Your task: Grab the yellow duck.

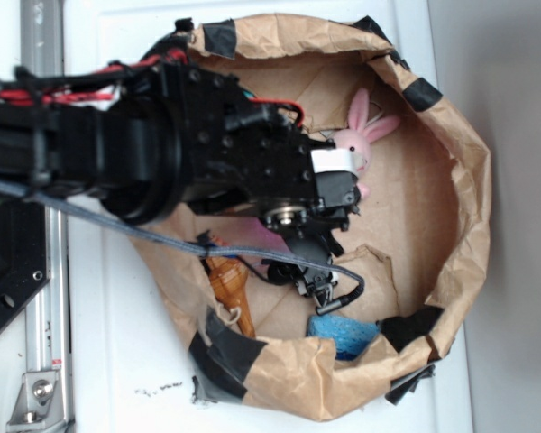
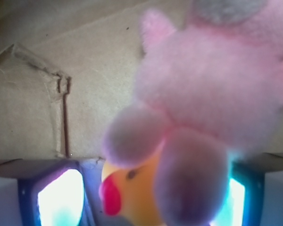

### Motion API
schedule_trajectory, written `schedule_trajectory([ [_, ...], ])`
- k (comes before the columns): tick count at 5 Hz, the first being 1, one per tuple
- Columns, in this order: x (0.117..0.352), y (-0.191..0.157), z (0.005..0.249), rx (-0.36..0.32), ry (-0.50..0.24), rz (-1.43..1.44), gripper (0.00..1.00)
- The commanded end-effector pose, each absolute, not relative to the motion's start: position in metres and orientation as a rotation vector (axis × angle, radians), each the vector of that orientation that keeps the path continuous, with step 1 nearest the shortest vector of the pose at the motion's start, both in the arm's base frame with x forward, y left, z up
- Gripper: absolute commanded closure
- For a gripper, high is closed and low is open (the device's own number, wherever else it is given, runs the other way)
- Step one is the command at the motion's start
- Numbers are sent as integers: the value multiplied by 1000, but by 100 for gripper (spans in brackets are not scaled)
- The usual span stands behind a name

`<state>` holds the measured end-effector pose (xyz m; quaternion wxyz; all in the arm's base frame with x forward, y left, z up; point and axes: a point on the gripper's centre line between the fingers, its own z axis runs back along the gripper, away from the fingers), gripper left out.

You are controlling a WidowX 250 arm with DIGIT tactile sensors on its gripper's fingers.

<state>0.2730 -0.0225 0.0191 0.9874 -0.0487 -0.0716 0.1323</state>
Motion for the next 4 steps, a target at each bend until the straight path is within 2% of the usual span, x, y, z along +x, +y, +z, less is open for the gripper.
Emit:
schedule_trajectory([
  [1,287,-22,9,-81,-190,279,100],
  [4,274,-20,38,-100,-194,269,100],
])
